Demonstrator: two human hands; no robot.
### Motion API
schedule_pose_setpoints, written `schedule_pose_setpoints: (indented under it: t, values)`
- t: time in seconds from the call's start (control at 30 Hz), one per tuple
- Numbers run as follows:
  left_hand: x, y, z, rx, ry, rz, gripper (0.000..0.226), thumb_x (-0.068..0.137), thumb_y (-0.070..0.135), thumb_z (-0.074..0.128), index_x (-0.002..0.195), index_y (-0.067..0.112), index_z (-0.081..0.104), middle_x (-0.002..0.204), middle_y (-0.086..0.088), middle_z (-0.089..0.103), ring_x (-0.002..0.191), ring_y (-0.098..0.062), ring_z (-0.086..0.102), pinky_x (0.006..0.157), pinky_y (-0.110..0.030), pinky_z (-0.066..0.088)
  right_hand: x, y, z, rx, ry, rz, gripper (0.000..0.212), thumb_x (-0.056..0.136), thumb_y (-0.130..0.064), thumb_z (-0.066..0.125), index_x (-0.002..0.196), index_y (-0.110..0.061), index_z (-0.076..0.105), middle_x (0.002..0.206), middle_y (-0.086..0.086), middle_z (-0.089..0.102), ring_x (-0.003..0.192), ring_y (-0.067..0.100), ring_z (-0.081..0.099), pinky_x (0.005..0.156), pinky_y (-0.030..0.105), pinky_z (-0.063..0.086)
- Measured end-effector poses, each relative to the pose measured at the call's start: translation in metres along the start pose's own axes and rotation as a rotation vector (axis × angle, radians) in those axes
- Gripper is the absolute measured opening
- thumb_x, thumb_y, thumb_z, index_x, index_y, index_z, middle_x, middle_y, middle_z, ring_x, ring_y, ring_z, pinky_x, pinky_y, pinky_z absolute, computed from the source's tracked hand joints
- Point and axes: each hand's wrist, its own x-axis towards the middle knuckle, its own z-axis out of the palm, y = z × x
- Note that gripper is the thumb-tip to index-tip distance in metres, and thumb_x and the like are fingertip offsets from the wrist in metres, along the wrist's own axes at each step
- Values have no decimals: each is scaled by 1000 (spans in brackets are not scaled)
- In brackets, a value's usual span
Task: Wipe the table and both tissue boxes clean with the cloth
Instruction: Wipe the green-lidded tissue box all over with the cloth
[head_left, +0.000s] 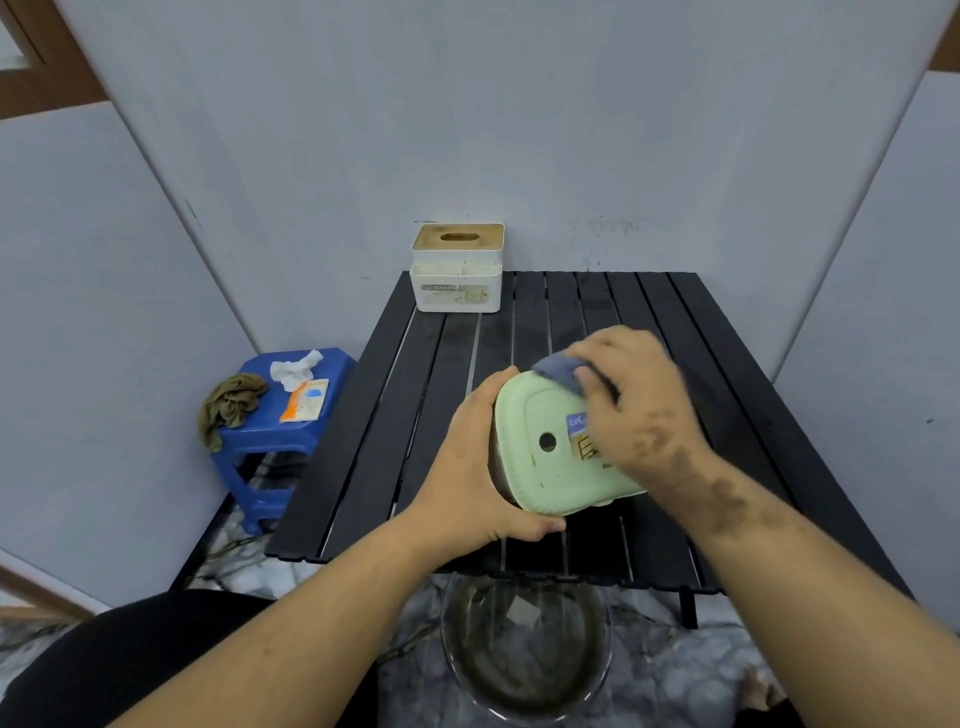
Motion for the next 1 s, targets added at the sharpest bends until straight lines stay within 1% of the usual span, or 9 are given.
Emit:
schedule_pose_setpoints:
  t: [0.13, 0.23, 0.3, 0.37, 0.5, 0.6, 0.7, 0.83, 1.0]
  values:
    - [-1, 0, -3, 18, -5, 19, 129, 49, 12, 102, 151, 39, 27, 150, 16, 39, 139, -3, 40, 104, -9, 37, 1, 0, -4, 81, -82, -102, 21, 87, -8, 57, 104, -12, 70, 99, -4, 62, 95, 15, 51, 89, 23, 40]
    - [-1, -1, -5, 30, -3, 6, 132, 50, 18, 101, 154, 40, 22, 154, 20, 30, 146, -2, 29, 111, -16, 30, 2, 39, -21, 36, 7, 80, 19, 89, -8, 60, 105, -11, 71, 99, -3, 61, 96, 20, 55, 90, 37, 48]
    - [0, -1, -4, 37, 0, 10, 132, 50, 18, 101, 154, 39, 22, 154, 19, 29, 147, -2, 27, 112, -18, 29, -2, 40, -20, 20, 40, 115, 19, 89, -7, 61, 104, -12, 71, 98, -2, 61, 95, 22, 55, 89, 31, 48]
    - [2, -1, -4, 41, 10, 11, 133, 48, 22, 102, 154, 39, 23, 152, 15, 32, 145, -5, 31, 113, -24, 33, -5, 17, -7, 51, 58, 12, 21, 85, -5, 61, 102, -11, 73, 98, 0, 61, 96, 23, 53, 87, 22, 41]
    - [8, -8, -7, -29, 35, -28, 131, 50, 21, 103, 155, 34, 26, 152, 5, 44, 141, -15, 46, 114, -42, 43, -20, -21, 12, 206, -67, -282, 23, 79, 1, 65, 97, -8, 75, 97, 5, 64, 95, 22, 55, 88, 29, 43]
    - [8, -9, -10, -28, 69, -18, 116, 53, 9, 101, 143, 43, 36, 140, 15, 56, 131, -7, 54, 105, -26, 46, -31, -7, 4, 222, -215, -359, 23, 76, 3, 67, 94, -9, 76, 97, 3, 64, 95, 22, 56, 88, 30, 44]
    - [11, -5, -9, -8, 97, 4, 105, 55, -2, 97, 129, 48, 42, 127, 25, 59, 121, 0, 58, 93, -12, 46, -30, 15, -4, 188, -119, -229, 22, 76, 2, 66, 92, -11, 76, 96, -2, 64, 96, 20, 56, 87, 31, 46]
    - [13, 1, -7, -32, 101, 15, 102, 55, -1, 98, 126, 48, 43, 125, 25, 61, 118, 1, 59, 91, -11, 46, -31, 0, 12, 135, -26, -142, 27, 79, 0, 63, 99, -13, 76, 96, -1, 63, 95, 20, 50, 88, 25, 41]
    - [12, -1, -7, -57, 70, 18, 96, 61, -5, 94, 128, 42, 44, 123, 22, 66, 115, -3, 65, 92, -17, 49, -38, -13, 7, 213, -184, -403, 27, 79, 0, 66, 100, -12, 76, 100, 4, 62, 91, 25, 52, 83, 30, 42]
